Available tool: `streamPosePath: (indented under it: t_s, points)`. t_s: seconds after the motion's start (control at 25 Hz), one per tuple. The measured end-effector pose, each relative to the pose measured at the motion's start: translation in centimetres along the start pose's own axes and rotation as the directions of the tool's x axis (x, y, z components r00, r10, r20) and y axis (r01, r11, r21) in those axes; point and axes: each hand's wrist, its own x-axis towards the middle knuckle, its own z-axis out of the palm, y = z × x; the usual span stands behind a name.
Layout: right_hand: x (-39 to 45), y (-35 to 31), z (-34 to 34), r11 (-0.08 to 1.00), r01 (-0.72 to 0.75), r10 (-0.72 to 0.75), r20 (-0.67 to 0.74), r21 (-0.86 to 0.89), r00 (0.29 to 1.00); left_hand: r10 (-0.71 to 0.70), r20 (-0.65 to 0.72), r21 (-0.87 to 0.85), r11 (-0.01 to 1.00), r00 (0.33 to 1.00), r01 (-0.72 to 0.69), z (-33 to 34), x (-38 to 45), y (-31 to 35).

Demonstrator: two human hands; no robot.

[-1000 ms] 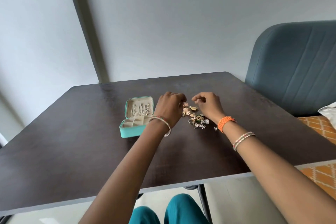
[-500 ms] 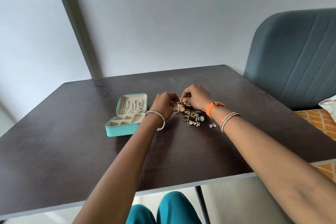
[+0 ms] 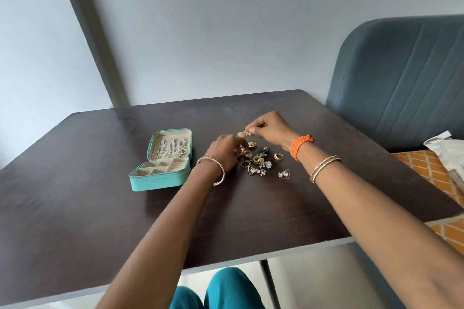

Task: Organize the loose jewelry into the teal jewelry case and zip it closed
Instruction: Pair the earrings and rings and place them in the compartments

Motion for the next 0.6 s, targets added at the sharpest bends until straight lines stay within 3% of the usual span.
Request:
streamPosePath:
  t_s: [0.28, 0.44, 0.52, 0.6]
  points:
    - [-0.8, -0.1, -0.3, 0.997, -0.043, 0.043, -0.008, 0.070, 0.999, -0.015, -0.074, -0.055, 0.998, 0.997, 0.011, 0.4, 0.5, 0.2]
    - [-1.8, -1.0, -0.8, 0.969, -0.105, 0.103, 0.020, 0.223, 0.995, -0.133, -0.226, -0.277, 0.958, 0.965, 0.067, 0.0, 0.4, 0.4]
    - [-2.2, -1.6, -0.8, 0.940, -0.160, 0.148, 0.063, 0.302, 0.987, -0.270, -0.228, -0.581, 0.808, 0.935, 0.092, -0.8, 0.1, 0.9]
    - [-2.5, -2.2, -0.7, 0.890, -0.202, 0.163, 0.130, 0.408, 0.978, -0.366, -0.137, -0.844, 0.530, 0.920, 0.085, -1.8, -0.1, 1.4]
